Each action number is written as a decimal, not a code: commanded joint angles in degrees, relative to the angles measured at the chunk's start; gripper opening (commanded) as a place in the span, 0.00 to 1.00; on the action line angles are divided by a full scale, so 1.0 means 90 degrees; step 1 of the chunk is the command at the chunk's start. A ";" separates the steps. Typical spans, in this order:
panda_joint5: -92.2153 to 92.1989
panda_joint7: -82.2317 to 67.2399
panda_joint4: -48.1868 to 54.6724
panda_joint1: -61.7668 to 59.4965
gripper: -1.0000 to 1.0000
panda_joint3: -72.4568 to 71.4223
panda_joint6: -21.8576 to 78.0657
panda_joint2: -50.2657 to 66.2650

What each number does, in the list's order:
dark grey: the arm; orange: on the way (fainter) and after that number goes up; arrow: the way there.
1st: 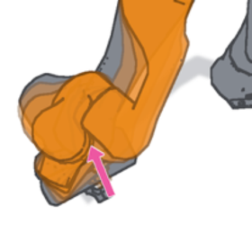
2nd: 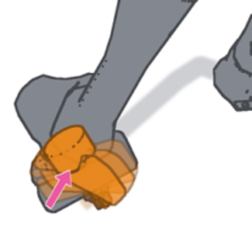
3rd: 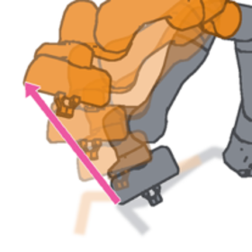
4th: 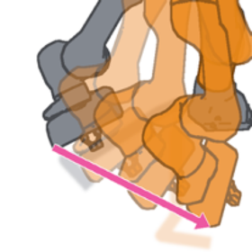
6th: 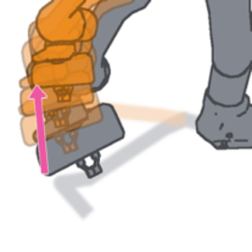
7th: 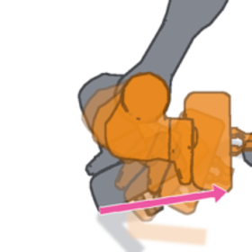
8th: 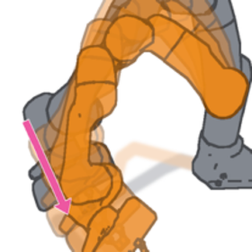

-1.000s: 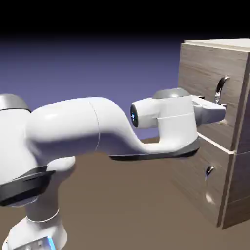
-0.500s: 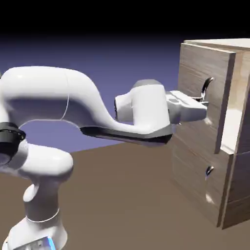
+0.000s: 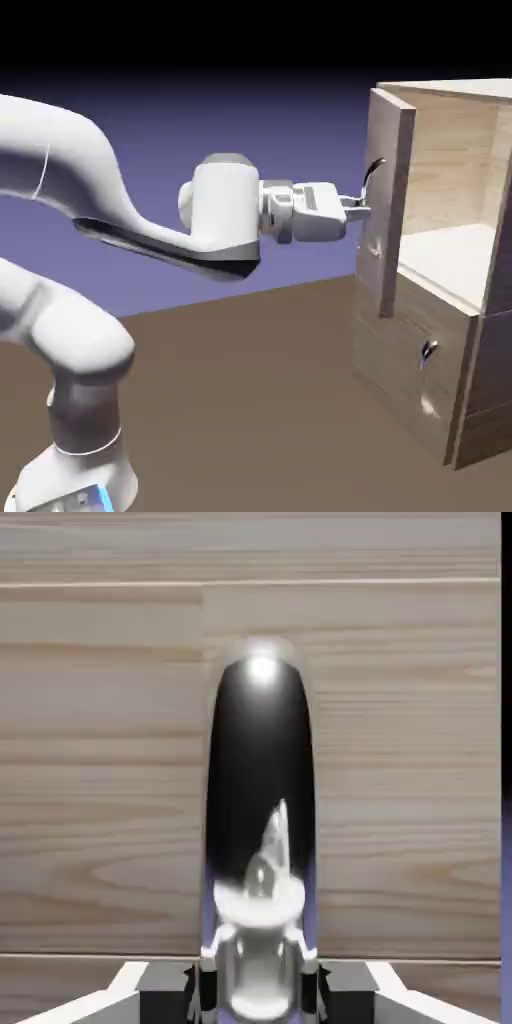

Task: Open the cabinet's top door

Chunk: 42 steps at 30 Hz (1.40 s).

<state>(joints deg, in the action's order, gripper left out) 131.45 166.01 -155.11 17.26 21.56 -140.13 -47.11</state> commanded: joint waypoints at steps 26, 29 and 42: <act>-0.6156 -0.1152 -0.0272 -0.1738 0.00 -0.5396 0.3218 -0.0355; -0.6826 -0.1160 0.0106 -0.1815 0.00 -0.6042 0.4048 -0.0019; -0.8450 -0.0655 0.2590 -0.3451 0.00 -0.8941 0.7563 0.2084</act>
<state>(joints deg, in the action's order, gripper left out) 55.44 160.10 -131.80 -13.78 -58.90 -72.13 -28.36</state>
